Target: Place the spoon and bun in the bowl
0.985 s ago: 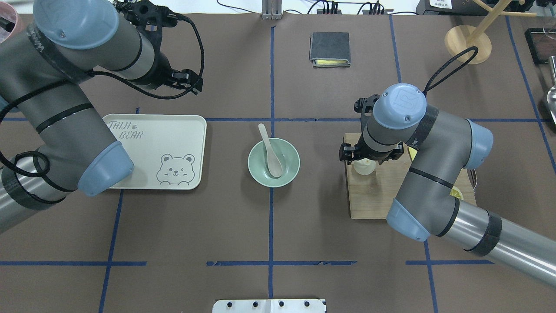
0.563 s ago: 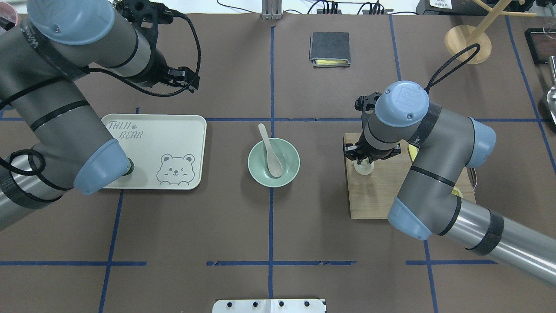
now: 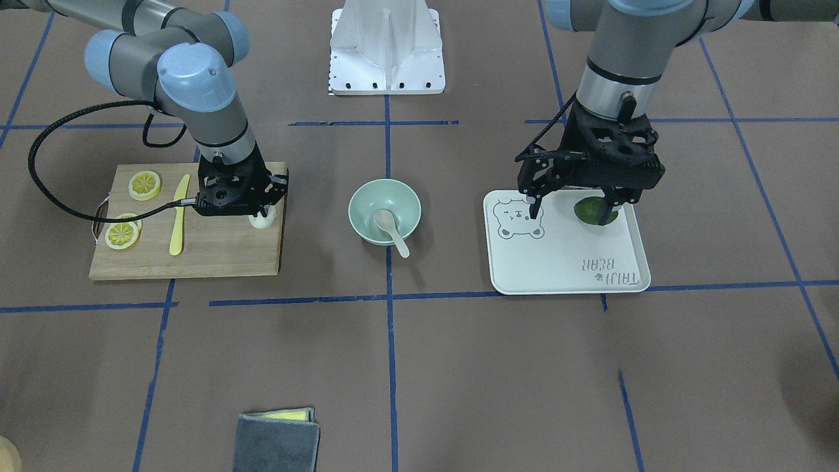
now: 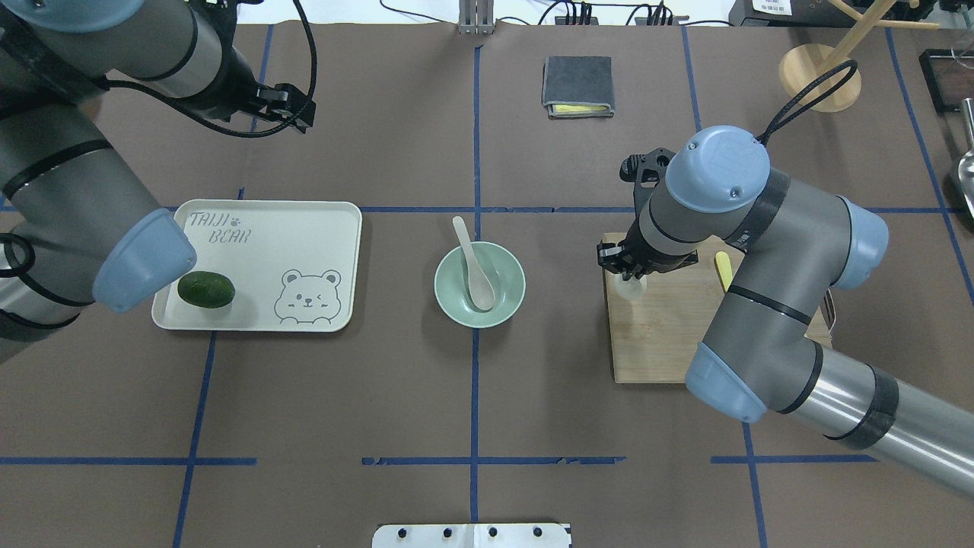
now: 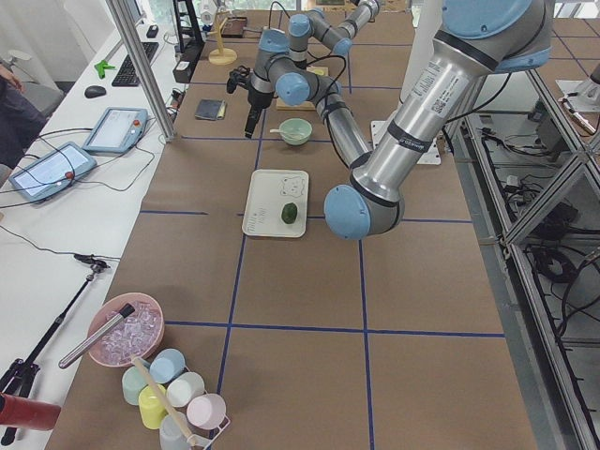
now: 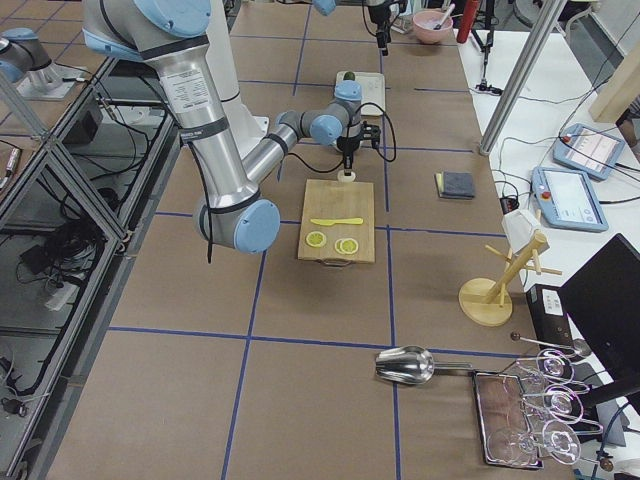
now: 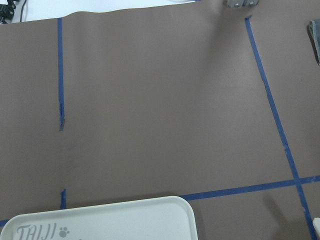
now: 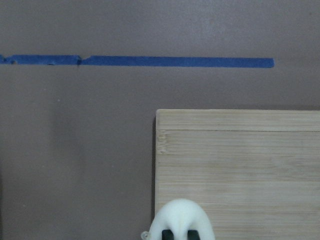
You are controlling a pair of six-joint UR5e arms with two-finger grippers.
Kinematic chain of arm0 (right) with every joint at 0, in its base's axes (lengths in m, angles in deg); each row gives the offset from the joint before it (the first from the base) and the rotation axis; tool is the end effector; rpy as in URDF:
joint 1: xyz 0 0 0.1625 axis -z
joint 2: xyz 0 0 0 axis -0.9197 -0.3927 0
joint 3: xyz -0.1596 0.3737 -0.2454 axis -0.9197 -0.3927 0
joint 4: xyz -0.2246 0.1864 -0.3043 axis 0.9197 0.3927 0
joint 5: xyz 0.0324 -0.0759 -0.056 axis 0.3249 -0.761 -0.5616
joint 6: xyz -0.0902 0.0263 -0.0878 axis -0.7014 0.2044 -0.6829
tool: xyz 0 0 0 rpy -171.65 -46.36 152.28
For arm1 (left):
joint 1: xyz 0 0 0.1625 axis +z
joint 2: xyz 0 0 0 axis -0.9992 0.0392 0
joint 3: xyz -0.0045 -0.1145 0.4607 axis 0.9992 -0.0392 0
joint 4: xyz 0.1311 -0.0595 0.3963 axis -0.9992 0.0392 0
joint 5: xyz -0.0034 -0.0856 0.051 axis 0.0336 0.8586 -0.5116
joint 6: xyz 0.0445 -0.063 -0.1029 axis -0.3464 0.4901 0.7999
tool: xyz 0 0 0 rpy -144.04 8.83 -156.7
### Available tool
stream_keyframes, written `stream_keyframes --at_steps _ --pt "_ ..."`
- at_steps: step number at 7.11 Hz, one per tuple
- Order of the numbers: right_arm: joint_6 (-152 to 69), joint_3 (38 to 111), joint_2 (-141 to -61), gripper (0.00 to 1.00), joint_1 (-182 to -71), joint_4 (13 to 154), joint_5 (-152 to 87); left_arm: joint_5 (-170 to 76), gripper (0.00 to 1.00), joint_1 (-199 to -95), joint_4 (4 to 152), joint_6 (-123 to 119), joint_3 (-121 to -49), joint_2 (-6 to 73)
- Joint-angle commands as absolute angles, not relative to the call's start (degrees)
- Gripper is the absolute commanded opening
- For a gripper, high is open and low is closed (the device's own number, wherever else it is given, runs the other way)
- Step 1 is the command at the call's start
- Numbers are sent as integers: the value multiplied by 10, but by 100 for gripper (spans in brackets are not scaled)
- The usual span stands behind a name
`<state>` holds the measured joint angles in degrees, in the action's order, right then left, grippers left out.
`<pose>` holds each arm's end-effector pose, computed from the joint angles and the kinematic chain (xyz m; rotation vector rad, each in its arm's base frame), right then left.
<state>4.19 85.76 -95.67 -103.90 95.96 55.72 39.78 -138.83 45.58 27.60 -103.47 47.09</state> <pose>-0.4792 -0.4699 0.3638 0.0672 -0.7728 0.0248 0.3417 -0.5707 0.2523 0.4058 0.7644 0.0429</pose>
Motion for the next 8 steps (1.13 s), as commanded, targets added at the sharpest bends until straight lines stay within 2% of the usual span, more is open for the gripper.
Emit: stream_keyframes --at_steps 1,3,5,8 --pt "45 865 -924 0 -1045 968 569 400 100 -1428 448 179 -1052 423" --pt "46 856 -877 0 -1041 992 570 401 100 -1453 456 104 -1060 368" --pt "57 798 -821 0 -1023 989 564 401 100 -1490 458 28 -1067 334" --pt "82 742 -764 0 -984 988 535 401 100 -1525 459 -36 -1062 317"
